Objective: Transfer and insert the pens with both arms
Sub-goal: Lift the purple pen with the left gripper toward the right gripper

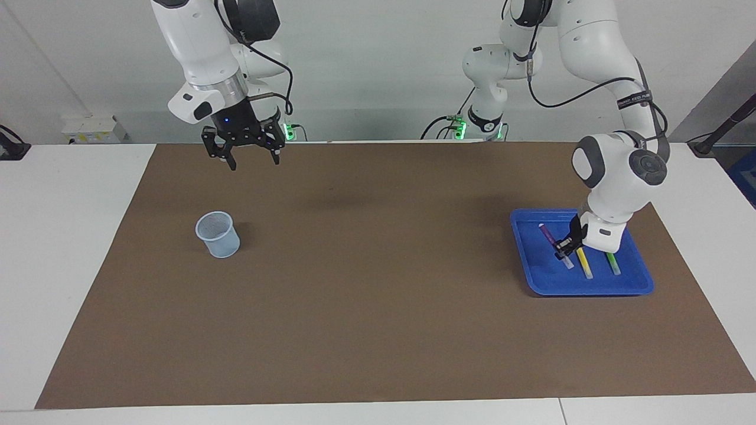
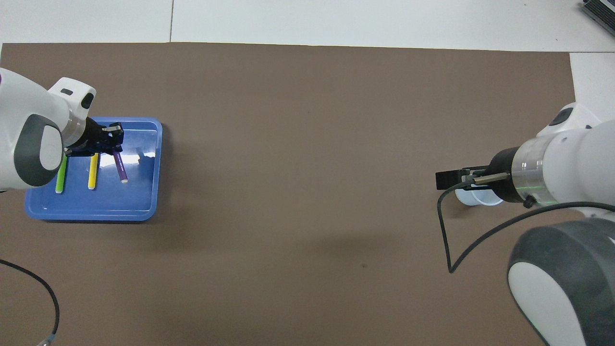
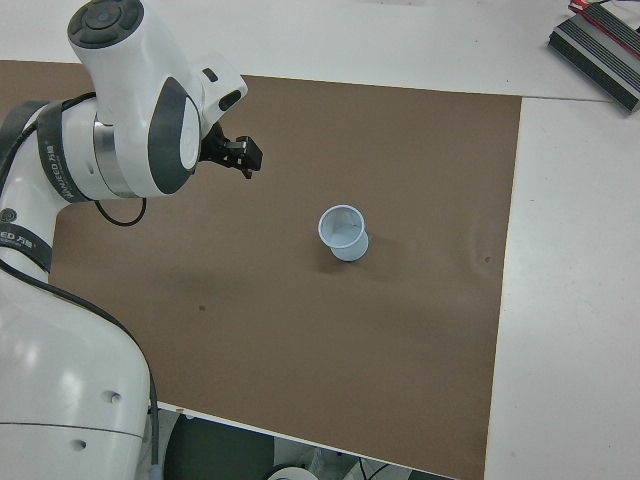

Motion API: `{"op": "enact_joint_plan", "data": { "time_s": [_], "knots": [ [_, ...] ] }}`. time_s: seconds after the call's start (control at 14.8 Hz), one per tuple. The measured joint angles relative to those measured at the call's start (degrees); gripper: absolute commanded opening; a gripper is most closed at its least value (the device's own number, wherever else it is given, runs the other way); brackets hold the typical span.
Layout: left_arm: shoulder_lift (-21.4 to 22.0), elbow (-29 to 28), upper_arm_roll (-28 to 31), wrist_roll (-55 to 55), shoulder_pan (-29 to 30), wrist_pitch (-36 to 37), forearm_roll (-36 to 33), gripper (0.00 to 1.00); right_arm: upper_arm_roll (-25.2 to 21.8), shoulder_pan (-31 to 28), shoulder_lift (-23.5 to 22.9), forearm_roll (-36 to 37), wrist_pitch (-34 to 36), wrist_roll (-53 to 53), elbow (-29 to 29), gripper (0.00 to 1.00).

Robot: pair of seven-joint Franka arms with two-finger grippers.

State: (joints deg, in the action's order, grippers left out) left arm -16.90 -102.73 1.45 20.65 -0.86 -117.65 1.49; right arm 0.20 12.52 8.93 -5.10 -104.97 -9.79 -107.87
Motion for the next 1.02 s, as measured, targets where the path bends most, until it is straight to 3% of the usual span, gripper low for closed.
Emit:
{"op": "enact_joint_plan", "data": {
  "time_s": [0.27,0.47,1.02],
  "knots": [
    [3.40,5.09,-0.85,13.02,-0.20,11.49,5.26,0.00,0.07,3.30,-0.96,-2.03,-2.55,-8.25,-0.08,1.00],
    [6.51,5.64,-3.24,25.56,-0.56,15.64,8.17,0.00,0.07,4.01,-2.32,-5.48,-5.47,-13.11,-0.13,1.00],
    [11.06,5.84,-4.96,64.75,-8.88,14.70,14.68,0.00,0.14,11.12,-6.21,-12.85,-17.45,-29.68,-0.23,1.00]
  ]
}}
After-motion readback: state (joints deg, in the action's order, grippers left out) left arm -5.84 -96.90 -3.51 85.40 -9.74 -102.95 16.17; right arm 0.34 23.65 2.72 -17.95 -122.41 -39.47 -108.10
